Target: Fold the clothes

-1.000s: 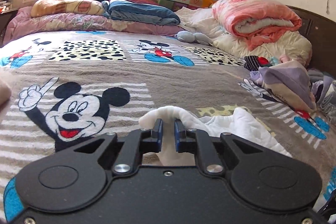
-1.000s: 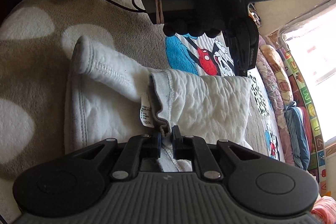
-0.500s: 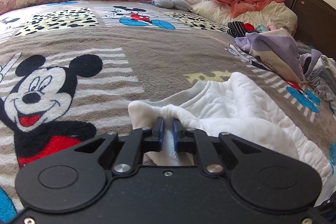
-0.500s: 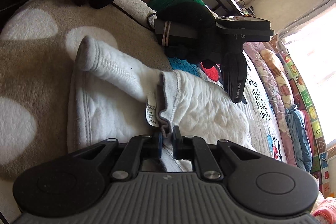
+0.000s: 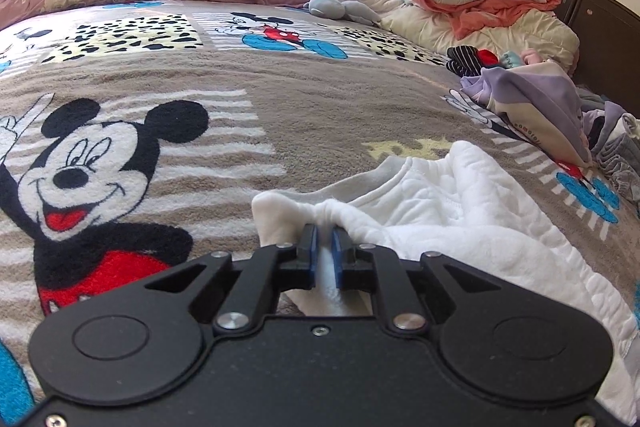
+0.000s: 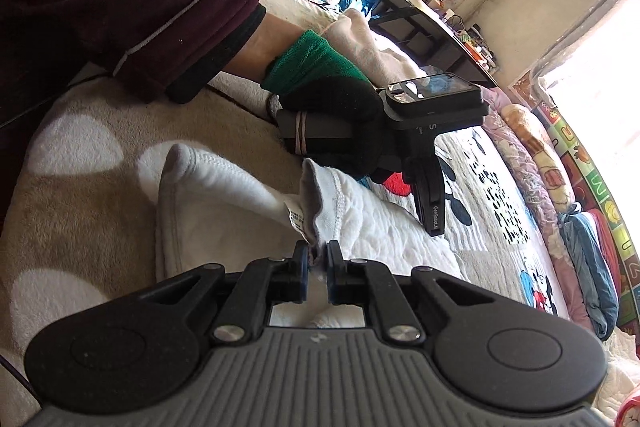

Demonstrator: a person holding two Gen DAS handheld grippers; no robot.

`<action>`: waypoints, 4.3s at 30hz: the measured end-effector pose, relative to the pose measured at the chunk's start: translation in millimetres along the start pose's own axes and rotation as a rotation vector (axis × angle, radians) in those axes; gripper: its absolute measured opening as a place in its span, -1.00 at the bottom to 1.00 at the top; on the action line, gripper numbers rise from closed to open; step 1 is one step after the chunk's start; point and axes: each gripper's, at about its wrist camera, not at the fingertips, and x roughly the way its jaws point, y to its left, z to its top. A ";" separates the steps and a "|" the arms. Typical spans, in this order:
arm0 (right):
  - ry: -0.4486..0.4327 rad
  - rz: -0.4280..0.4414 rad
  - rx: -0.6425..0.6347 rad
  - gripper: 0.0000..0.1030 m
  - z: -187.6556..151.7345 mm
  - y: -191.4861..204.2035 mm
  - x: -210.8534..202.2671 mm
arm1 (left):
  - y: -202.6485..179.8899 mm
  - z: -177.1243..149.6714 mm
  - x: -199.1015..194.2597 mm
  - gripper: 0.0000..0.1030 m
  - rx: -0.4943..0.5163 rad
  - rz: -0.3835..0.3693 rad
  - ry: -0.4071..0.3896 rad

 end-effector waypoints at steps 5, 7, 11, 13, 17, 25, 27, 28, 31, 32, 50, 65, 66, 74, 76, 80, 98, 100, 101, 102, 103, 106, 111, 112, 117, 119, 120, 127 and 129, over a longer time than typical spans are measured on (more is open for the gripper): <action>0.027 0.005 0.007 -0.79 -1.7 2.8 -2.0 | 0.1 -0.2 0.0 -0.82 -0.003 -0.001 -0.001; -0.014 0.003 0.093 -0.80 5.2 -4.4 -16.2 | -0.6 -0.4 -0.2 -0.82 0.003 0.003 -0.002; -0.143 0.006 0.292 -0.79 32.7 -16.5 -45.4 | -0.7 -0.3 -0.4 -0.82 0.004 0.005 -0.003; -0.176 0.050 0.332 -0.70 51.6 -12.5 -44.8 | -1.7 -0.5 -0.8 -0.82 0.009 0.009 -0.005; -0.033 0.108 0.278 -0.43 70.0 11.5 -7.2 | 2.1 -1.3 -1.8 -0.81 -0.011 0.002 -0.010; 0.132 0.167 0.655 -0.31 -17.4 -8.6 19.3 | 5.6 -0.9 -1.9 -0.78 -0.033 -0.012 -0.013; 0.121 0.162 0.693 -0.28 -21.8 -6.2 20.3 | 2.9 -1.5 -3.4 -0.78 -0.020 0.001 -0.018; 0.117 0.159 0.704 -0.28 -23.0 -5.2 20.3 | 1.3 -1.9 -4.7 -0.78 -0.013 0.009 -0.022; 0.106 0.133 0.701 -0.28 -23.6 0.1 19.4 | -1.7 -2.2 -12.7 -0.78 -0.005 0.025 -0.048; 0.102 0.124 0.700 -0.28 -23.5 1.3 20.2 | -0.9 -2.0 -17.9 -0.78 -0.016 0.029 -0.060; 0.022 0.053 0.806 -0.27 -39.6 9.8 21.5 | -27.7 -66.8 -131.1 -0.10 -0.481 -0.113 -0.098; 0.018 0.048 0.850 -0.27 -41.3 7.2 25.5 | -72.4 -94.1 -147.6 -0.80 -0.477 -0.007 -0.120; 0.018 0.049 0.851 -0.27 -41.5 7.3 25.9 | -72.7 -95.3 -144.9 -0.80 -0.470 -0.011 -0.107; 0.022 0.048 0.853 -0.27 -42.5 7.7 27.0 | -67.5 -99.6 -137.0 -0.79 -0.450 0.040 -0.056; 0.025 0.045 0.854 -0.27 -41.9 8.1 27.0 | -67.7 -99.0 -139.7 -0.80 -0.456 0.020 -0.073; 0.035 0.039 0.851 -0.27 -39.6 8.9 27.1 | -68.1 -99.2 -139.1 -0.80 -0.443 0.025 -0.049; -0.002 -0.088 0.716 -0.21 -16.9 22.7 -18.1 | -68.6 -62.7 -153.3 -0.56 -0.287 0.097 -0.163; -0.034 -0.130 0.725 -0.21 -11.1 12.4 -26.2 | -64.8 -54.5 -149.7 -0.56 -0.292 0.095 -0.176; -0.044 -0.149 0.726 -0.21 -7.1 6.7 -25.9 | -61.6 -51.3 -148.3 -0.56 -0.301 0.093 -0.184; -0.048 -0.163 0.724 -0.21 -2.8 0.8 -23.2 | -58.5 -48.1 -146.8 -0.56 -0.310 0.090 -0.191; -0.049 -0.173 0.716 -0.21 2.6 -6.3 -17.9 | -55.3 -44.9 -145.2 -0.56 -0.319 0.088 -0.199; -0.043 -0.165 0.696 -0.21 12.4 -20.7 6.1 | -44.0 -36.9 -134.1 -0.56 -0.350 0.082 -0.214; 0.071 -0.057 0.634 -0.21 2.1 -21.4 59.7 | -41.1 -17.0 -108.8 -0.56 -0.305 0.057 -0.221; 0.063 -0.045 0.634 -0.20 -3.7 -19.6 63.1 | -41.6 -13.2 -103.3 -0.56 -0.287 0.058 -0.217; 0.047 -0.022 0.635 -0.19 -9.2 -19.9 62.9 | -46.0 0.4 -70.3 -0.56 -0.139 0.123 -0.166; 0.043 -0.021 0.641 -0.19 -10.0 -18.7 63.6 | -38.6 2.6 -55.6 -0.56 -0.112 0.151 -0.138; 0.040 -0.021 0.647 -0.18 -10.8 -18.1 63.6 | -35.9 2.7 -51.1 -0.56 -0.106 0.156 -0.129; 0.010 -0.031 0.661 -0.16 -16.0 -12.4 63.0 | -20.5 -1.1 -23.1 -0.56 -0.070 0.153 -0.064; 0.004 -0.031 0.668 -0.16 -17.5 -13.4 63.4 | -18.5 1.9 -15.9 -0.56 -0.059 0.133 -0.060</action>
